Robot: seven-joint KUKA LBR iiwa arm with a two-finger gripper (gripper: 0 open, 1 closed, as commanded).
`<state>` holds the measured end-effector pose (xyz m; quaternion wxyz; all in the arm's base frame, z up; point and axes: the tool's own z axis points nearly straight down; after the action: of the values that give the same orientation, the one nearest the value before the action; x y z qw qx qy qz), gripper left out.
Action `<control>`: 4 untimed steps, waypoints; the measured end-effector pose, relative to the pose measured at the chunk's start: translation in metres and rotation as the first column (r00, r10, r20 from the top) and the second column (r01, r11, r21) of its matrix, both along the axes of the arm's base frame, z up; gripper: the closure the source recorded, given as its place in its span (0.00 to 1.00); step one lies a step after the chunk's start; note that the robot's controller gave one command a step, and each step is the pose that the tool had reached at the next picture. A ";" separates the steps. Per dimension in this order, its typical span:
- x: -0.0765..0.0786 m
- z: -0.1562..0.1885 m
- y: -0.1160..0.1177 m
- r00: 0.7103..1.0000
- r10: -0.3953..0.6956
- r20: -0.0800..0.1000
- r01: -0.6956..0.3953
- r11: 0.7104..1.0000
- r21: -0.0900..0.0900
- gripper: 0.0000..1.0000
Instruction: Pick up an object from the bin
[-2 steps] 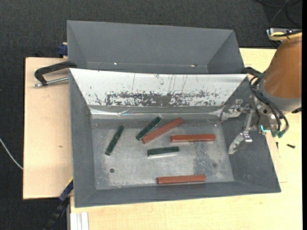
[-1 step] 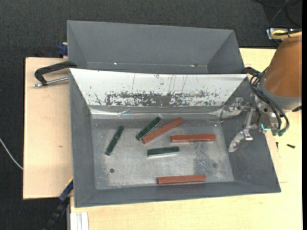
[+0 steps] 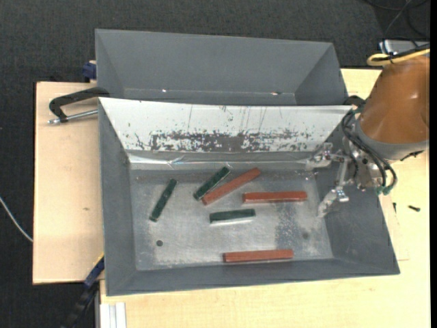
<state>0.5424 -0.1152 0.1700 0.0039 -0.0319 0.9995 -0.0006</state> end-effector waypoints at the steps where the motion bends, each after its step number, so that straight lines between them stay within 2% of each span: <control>1: -0.015 -0.090 0.031 0.992 -0.124 0.017 0.124 0.992 0.001 1.00; 2: -0.020 -0.093 0.031 0.992 -0.124 0.000 0.124 0.992 0.000 0.00; 3: -0.019 -0.093 0.031 0.992 -0.124 0.003 0.124 0.992 0.000 0.00; 4: 0.040 -0.091 0.101 0.998 -0.062 -0.007 0.062 0.998 0.005 1.00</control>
Offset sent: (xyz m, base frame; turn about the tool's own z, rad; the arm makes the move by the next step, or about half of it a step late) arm 0.0000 0.0000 0.0000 0.0000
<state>0.5828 -0.0137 0.0789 0.0007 -0.0008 1.0000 0.0018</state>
